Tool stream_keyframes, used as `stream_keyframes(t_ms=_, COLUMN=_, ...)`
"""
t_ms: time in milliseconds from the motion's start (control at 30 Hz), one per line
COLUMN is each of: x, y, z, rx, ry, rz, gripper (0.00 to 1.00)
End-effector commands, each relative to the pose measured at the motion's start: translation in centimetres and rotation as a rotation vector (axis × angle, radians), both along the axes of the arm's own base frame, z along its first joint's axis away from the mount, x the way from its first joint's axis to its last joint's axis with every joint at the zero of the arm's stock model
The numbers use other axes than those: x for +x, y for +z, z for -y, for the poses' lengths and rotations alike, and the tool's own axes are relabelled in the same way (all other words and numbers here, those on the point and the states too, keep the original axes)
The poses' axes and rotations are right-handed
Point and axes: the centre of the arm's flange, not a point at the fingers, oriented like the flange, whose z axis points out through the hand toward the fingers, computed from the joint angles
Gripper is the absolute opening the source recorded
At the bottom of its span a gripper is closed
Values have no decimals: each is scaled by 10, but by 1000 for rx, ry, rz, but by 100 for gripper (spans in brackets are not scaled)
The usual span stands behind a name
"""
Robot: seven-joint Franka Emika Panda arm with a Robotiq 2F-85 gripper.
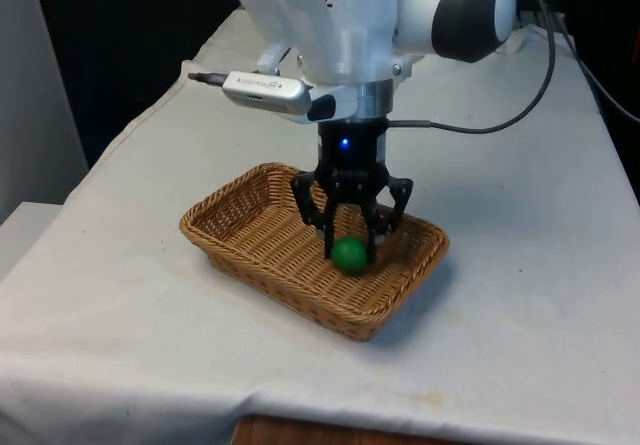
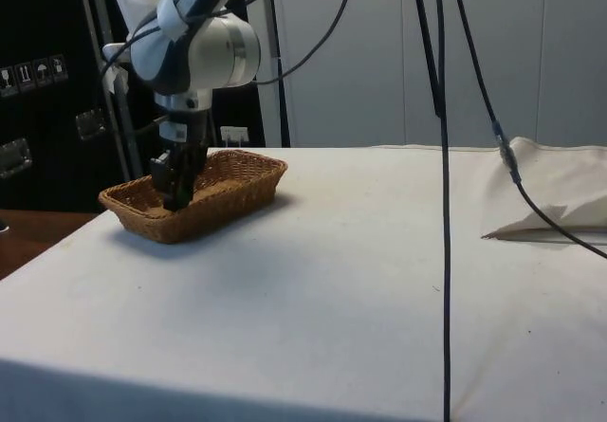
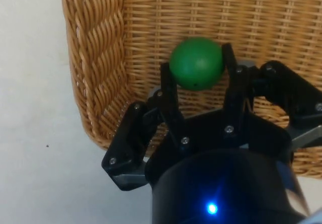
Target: Pick up the ball and place it into the basket.
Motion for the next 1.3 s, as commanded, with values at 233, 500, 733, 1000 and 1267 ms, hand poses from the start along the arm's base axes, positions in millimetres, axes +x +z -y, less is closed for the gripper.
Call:
stream_keyframes(t_ms=233, x=1, y=0, z=1, rx=3, ry=-1, rz=0, gripper=29)
stream_keyframes(t_ms=500, x=1, y=0, z=1, rx=3, ry=0, rz=-1, gripper=97)
stream_keyframes(t_ms=733, x=1, y=1, z=2, rx=3, ry=0, rz=-1, gripper=100)
stream_keyframes(t_ms=1000, x=-5, y=34, z=10, rx=5, ry=-1, rz=5, gripper=100)
stream_keyframes(t_ms=1267, x=-11, y=52, z=14, rx=18, ry=-3, rz=17, gripper=100)
